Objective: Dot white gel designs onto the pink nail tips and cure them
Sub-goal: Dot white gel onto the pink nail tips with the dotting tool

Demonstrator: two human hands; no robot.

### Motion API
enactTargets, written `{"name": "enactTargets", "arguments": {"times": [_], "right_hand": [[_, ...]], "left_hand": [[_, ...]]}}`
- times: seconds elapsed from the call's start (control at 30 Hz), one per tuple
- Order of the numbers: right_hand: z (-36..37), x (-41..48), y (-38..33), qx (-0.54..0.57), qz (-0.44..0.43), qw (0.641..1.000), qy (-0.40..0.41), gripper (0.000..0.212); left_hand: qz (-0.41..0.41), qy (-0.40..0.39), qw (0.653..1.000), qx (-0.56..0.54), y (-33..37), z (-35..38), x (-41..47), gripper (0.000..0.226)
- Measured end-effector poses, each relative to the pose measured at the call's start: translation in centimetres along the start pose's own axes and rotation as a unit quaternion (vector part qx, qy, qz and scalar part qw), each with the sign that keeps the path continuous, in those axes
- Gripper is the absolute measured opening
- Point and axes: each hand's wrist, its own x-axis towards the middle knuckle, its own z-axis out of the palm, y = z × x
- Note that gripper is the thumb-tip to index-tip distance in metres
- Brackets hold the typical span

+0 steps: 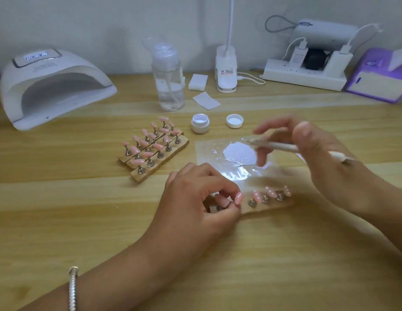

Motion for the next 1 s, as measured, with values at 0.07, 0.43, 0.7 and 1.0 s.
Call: {"name": "enactTargets", "arguments": {"times": [0.07,0.43,0.7,1.0], "right_hand": [[-0.4,0.7,0.4,-0.02,0.014,0.998,0.061,0.046],[0.4,1.0,2.0,0.002,0.086,0.993,0.084,0.047],[0.6,1.0,1.9,0.008,0.088,0.992,0.092,0.045],[0.7,1.2,1.8,-0.019,0.09,0.993,0.079,0.047]], "left_hand": [[0.007,0.001,1.0,0.011,0.0,0.0,0.0,0.004],[0.1,0.042,0.984,0.142,0.2,-0.1,-0.3,0.016],[0.143,0.061,0.977,0.144,0.2,0.0,-0.4,0.009],[0.148,0.085,0.979,0.111,0.5,-0.3,-0.6,0.009]]}}
